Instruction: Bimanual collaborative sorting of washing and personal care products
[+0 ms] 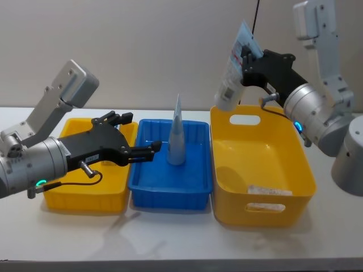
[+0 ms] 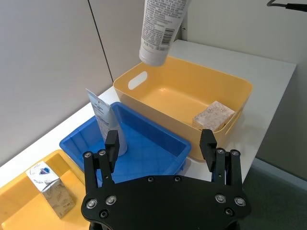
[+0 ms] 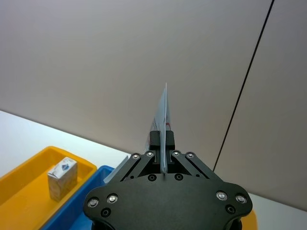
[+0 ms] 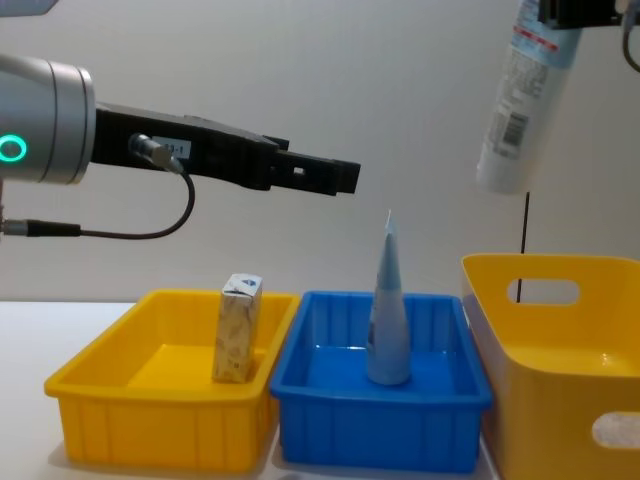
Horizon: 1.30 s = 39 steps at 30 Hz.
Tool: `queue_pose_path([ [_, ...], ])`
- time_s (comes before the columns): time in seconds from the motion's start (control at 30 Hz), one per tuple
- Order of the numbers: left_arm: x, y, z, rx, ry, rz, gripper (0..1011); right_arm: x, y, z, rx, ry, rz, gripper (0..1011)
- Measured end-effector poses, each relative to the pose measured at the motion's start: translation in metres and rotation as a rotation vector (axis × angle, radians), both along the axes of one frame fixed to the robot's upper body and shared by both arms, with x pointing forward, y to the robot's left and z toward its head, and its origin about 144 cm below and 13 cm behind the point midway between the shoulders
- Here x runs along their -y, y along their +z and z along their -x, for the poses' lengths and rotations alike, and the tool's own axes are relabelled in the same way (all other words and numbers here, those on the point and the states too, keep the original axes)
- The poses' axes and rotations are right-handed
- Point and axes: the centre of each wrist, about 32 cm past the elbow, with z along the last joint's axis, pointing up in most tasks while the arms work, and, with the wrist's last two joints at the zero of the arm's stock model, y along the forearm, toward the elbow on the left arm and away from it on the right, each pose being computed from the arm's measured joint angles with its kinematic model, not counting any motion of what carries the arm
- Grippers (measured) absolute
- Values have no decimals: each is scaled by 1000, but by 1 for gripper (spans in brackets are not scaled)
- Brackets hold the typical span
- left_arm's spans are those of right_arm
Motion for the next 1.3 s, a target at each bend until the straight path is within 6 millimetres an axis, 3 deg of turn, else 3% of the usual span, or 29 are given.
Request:
queue_pose_path([
  [0.67,0,0,0,0,0,0,1001,14,-16,1,-60,-73,37,34],
  [0.93,0,0,0,0,0,0,1002,16,-19,1,-71,-85,42,242],
  [1.03,0,0,0,0,0,0,1001,17,-20,1,-74,-88,43,391],
  [1.3,0,0,0,0,0,0,1001,18,-22,1,-79,-92,45,597],
])
